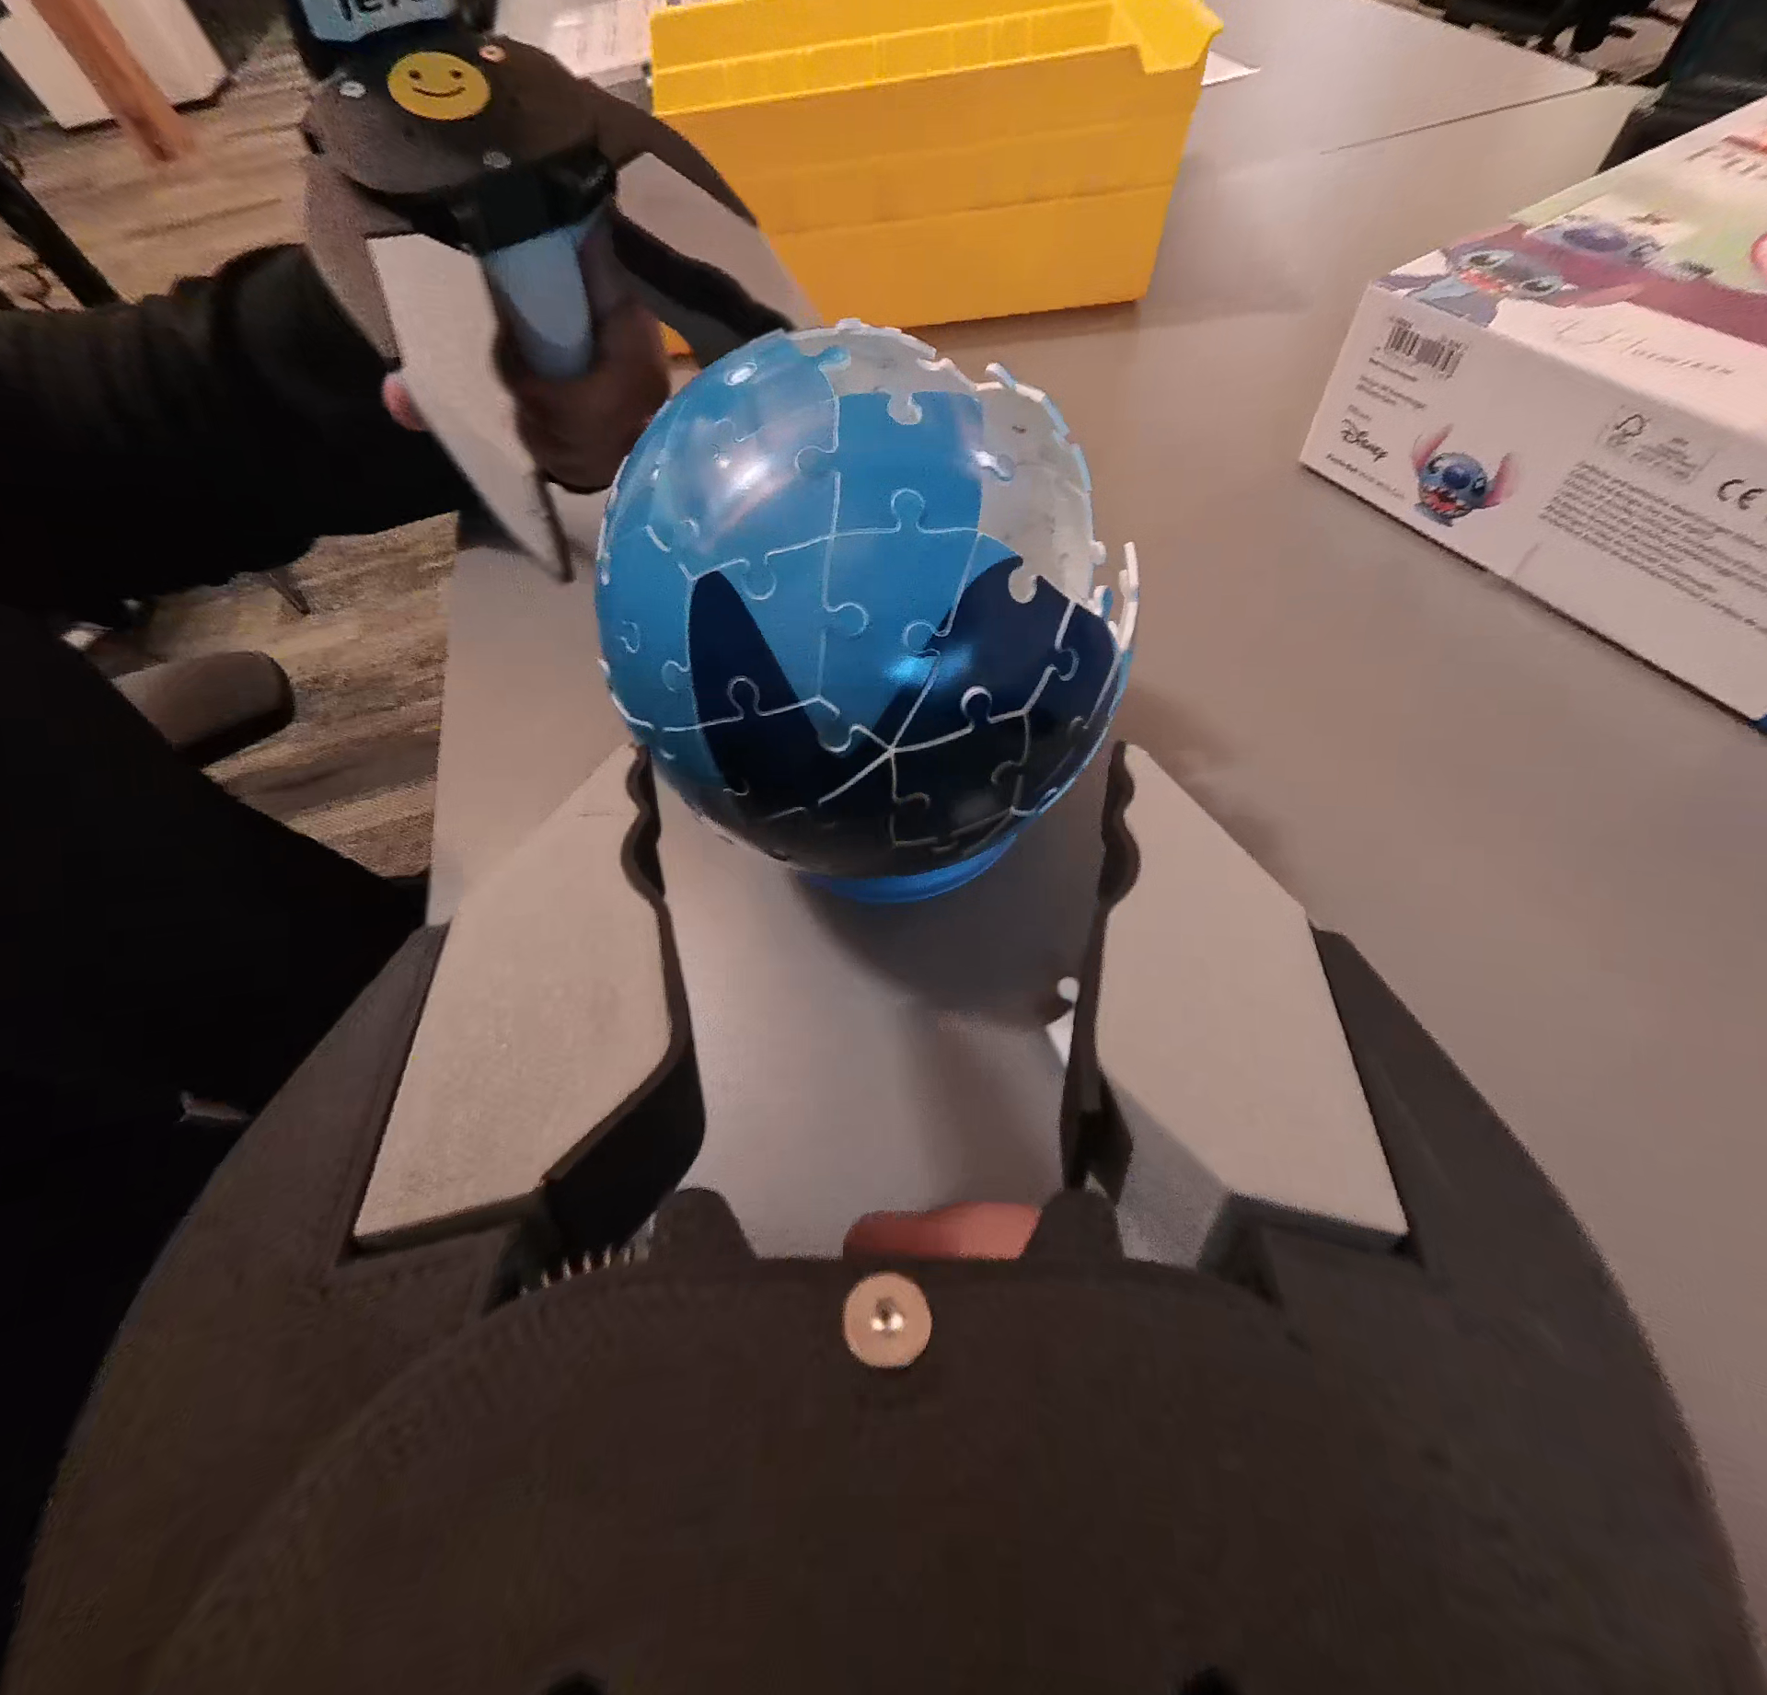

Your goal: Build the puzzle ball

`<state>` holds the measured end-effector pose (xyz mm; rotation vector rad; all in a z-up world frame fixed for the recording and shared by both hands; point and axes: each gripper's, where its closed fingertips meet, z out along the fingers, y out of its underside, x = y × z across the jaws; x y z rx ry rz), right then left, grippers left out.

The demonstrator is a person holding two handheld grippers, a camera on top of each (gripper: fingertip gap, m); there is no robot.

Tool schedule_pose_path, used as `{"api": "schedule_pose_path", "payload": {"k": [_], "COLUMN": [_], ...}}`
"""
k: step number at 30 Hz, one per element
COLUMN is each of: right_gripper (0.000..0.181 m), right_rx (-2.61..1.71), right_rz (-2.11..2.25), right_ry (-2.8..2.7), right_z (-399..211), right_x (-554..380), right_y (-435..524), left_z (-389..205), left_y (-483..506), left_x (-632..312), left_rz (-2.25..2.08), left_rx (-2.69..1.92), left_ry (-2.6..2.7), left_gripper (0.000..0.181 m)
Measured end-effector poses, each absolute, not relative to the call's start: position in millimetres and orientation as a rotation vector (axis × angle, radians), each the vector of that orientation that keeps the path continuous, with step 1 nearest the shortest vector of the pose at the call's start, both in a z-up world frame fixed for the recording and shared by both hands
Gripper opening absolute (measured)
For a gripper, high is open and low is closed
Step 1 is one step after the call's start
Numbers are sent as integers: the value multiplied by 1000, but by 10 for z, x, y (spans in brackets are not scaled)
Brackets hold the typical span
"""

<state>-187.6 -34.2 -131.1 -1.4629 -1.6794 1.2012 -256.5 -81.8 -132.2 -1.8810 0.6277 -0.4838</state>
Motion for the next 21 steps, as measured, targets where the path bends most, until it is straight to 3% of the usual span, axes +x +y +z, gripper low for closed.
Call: {"api": "schedule_pose_path", "payload": {"k": [5, 9, 15, 21], "right_gripper": [104, 100, 100, 77], "right_rx": [-1583, -1541, -1435, -1506], "right_rz": [1298, 1263, 1224, 848], "right_ry": [-1721, -1727, -1772, -1926], "right_z": [-1416, -1474, -1406, -1680], "right_x": [-1925, -1988, -1878, -1493], "right_y": [-444, -413, -323, 388], "left_z": [-1315, -1330, -1275, -1137], "left_y": [-780, -736, -809, -862], "left_x": [-2518, -2545, -2554, -2879], "left_rz": [-720, -618, -590, -571], "left_rx": [-1891, -1838, -1813, -1784], "left_ry": [594, 648, 675, 553], "left_gripper": [95, 84, 91, 89]}}
